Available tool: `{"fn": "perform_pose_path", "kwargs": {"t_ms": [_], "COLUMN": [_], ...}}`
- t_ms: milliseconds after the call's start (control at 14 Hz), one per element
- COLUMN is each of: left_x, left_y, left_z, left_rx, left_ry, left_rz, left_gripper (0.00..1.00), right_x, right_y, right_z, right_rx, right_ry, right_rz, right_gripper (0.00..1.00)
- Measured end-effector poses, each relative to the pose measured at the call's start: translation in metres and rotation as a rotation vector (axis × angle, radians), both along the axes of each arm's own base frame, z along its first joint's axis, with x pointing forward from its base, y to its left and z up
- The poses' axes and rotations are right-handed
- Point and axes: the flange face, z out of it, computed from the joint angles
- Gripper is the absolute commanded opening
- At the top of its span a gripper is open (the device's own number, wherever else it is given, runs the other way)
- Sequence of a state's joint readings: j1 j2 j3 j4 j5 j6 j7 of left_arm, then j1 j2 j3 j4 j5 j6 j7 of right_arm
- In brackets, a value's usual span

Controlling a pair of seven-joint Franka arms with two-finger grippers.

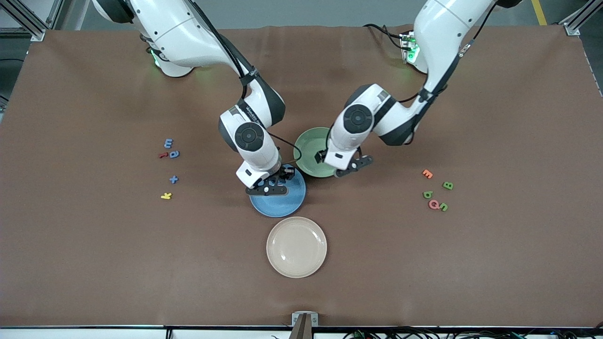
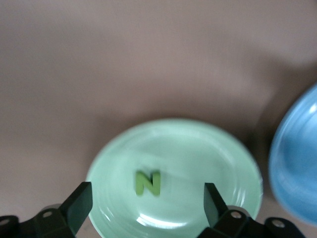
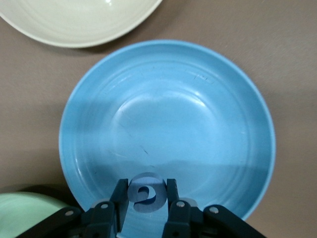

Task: Sort letters by color into matching plates
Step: 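Carry the blue G to the blue plate while the left gripper drops Z on green, then return both grippers to their letter clusters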

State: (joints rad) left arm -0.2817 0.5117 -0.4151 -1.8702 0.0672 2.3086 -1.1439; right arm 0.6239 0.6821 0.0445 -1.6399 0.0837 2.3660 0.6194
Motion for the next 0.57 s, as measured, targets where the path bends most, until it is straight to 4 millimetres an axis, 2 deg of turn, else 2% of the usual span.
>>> {"fn": "perform_pose_path", "kwargs": {"t_ms": [72,215,286,358,572], "left_x": [0.017,0.047,0.062,0.075,0.099], "left_y": [0.022,0.073,0.101,0.129,0.199], "left_z": [0.015,0.036,0.041,0.042,0.036], "left_rx": [0.001,0.01,0.01,0.007,-0.004], "left_ry": [-0.015,-0.03,-0.037,-0.041,-0.044], "left_rz": [0.004,-0.013,-0.028,-0.045,-0.104], "left_gripper": [1.0,1.0,1.0,1.0,0.99], "right_x": [-0.002,-0.005,-0.005,-0.005,-0.001], "right_y": [0.002,0.004,0.004,0.004,0.002], "right_z": [-0.006,-0.014,-0.015,-0.016,-0.012], "right_rx": [-0.004,-0.008,-0.009,-0.01,-0.014], "right_ry": [0.005,0.011,0.012,0.013,0.013], "right_rz": [0.004,0.008,0.008,0.008,0.005], "right_gripper": [0.25,0.4,0.73,1.0,1.0]}}
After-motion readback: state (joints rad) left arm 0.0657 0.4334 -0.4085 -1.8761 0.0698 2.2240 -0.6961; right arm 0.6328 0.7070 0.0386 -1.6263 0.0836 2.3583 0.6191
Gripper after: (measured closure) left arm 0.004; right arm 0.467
